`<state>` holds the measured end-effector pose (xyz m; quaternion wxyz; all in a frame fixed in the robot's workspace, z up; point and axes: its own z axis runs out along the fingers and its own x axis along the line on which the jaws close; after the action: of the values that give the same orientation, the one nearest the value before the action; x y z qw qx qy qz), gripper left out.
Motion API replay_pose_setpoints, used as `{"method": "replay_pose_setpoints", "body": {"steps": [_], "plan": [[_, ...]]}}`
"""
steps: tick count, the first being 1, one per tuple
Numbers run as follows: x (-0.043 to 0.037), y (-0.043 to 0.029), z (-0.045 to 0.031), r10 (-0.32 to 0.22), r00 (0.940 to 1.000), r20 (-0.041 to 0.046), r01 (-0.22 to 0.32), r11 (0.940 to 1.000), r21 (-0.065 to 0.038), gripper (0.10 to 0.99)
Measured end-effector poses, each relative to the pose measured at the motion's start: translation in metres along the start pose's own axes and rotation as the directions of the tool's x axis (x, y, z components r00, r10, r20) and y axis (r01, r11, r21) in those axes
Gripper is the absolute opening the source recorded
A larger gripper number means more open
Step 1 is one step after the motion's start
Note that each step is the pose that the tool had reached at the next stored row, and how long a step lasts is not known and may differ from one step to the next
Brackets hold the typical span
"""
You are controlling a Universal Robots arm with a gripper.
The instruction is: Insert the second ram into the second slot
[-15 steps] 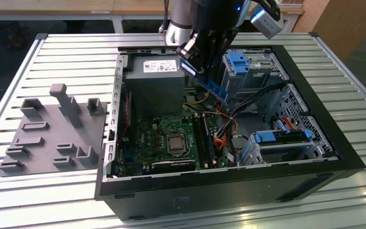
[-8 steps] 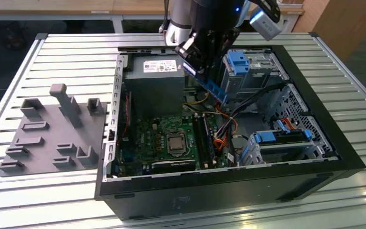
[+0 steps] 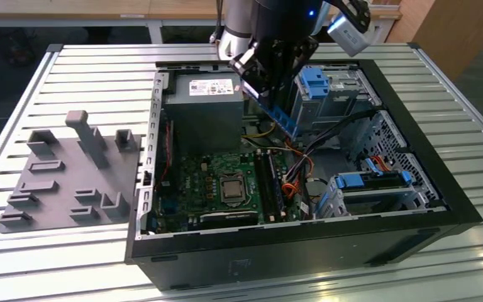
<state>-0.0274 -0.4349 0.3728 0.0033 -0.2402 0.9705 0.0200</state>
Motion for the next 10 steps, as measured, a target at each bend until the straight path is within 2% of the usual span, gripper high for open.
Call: {"method": "replay_pose_setpoints", "body": {"steps": [6, 10], "plan": [[0.0000, 0.0000, 0.0003, 0.054, 0.9985, 0.0011, -0.054, 0.9985, 0.003, 0.137], [0.0000, 0.0000, 0.0003, 0.099, 0.9950, 0.0020, -0.099, 0.9950, 0.005, 0.137]]}}
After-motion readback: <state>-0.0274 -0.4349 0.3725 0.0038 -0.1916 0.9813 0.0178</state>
